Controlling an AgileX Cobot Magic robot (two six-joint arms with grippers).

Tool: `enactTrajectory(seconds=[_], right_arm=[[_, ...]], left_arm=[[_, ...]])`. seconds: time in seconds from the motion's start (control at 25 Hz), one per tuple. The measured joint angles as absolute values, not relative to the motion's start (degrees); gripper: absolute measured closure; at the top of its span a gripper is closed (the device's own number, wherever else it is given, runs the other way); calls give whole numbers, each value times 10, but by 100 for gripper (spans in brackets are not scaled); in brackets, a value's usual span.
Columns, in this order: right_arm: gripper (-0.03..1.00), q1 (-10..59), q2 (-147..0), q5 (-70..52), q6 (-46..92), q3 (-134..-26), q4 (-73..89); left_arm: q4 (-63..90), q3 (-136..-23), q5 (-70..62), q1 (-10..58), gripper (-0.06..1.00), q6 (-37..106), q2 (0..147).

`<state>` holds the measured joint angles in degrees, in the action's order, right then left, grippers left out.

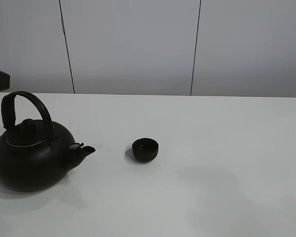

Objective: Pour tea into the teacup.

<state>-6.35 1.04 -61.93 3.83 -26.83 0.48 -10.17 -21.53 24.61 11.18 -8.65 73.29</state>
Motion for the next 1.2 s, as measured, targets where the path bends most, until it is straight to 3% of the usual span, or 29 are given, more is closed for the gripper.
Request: enactTrajectory(seconds=[0.16,0.52,0.8,1.2], right_arm=[[39,-64,10,-619,38,-268,5],[39,-64,10,-619,38,-268,5],[39,-64,10,-619,38,-268,5],[39,-64,10,-619,38,-268,5]], left_arm=[[-159,-324,8,112,34,-101,641],[-136,-444,-263,98,34,-40,512],[-134,-448,-366,-42,34,15,436],[-46,-439,-530,-55,34,23,216]])
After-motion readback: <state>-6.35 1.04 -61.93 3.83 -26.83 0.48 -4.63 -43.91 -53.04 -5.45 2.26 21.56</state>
